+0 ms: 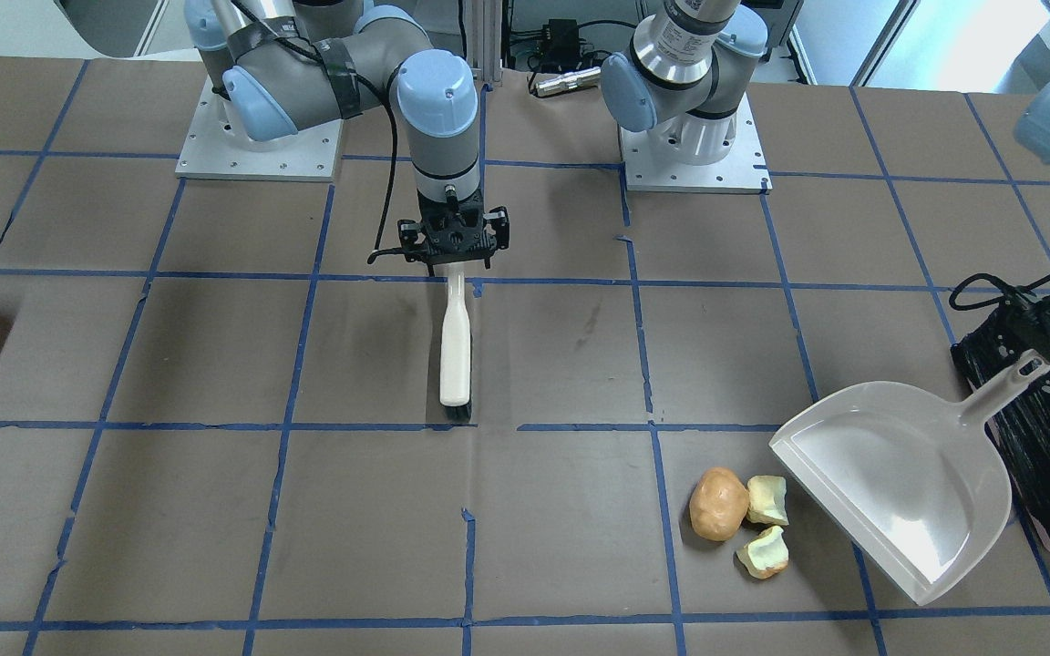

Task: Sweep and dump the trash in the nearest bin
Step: 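Carry the dustpan beside the bread with left gripper while right grasps brush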

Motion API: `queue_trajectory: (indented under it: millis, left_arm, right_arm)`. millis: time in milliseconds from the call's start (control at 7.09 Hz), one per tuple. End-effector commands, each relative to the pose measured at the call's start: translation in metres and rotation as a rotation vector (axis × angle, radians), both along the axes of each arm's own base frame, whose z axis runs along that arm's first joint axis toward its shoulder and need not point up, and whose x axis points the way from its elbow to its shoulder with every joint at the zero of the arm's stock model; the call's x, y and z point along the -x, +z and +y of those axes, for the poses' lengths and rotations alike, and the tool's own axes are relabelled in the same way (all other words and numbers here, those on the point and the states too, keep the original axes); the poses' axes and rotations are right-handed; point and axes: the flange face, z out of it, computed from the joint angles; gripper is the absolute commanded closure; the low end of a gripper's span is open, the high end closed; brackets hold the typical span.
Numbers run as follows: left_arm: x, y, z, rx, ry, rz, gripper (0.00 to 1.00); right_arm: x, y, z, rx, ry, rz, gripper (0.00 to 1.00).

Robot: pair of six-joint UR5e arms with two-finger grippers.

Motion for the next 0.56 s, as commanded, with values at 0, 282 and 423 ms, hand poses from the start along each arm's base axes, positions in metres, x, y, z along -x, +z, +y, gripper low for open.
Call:
queue_trajectory:
  millis: [0,282,423]
  left_arm:
    - [-0.021,-0.012,-0.019,-0.005,-0.075,-0.014,0.99]
    - [-0.03,-0.02,-0.029,-0.013,-0.143,-0.016,1.0]
    - [-0.029,-0.029,-0.028,-0.035,-0.18,0.001,1.0]
  right_arm:
    - [0.0,0.0,0.0,0.0,0.0,0.0,0.36]
    - [0.0,-0.001,0.001,-0.002,0.002,0.001,0.73]
    - [0.0,0.0,0.0,0.001,0.002,0.0,0.84]
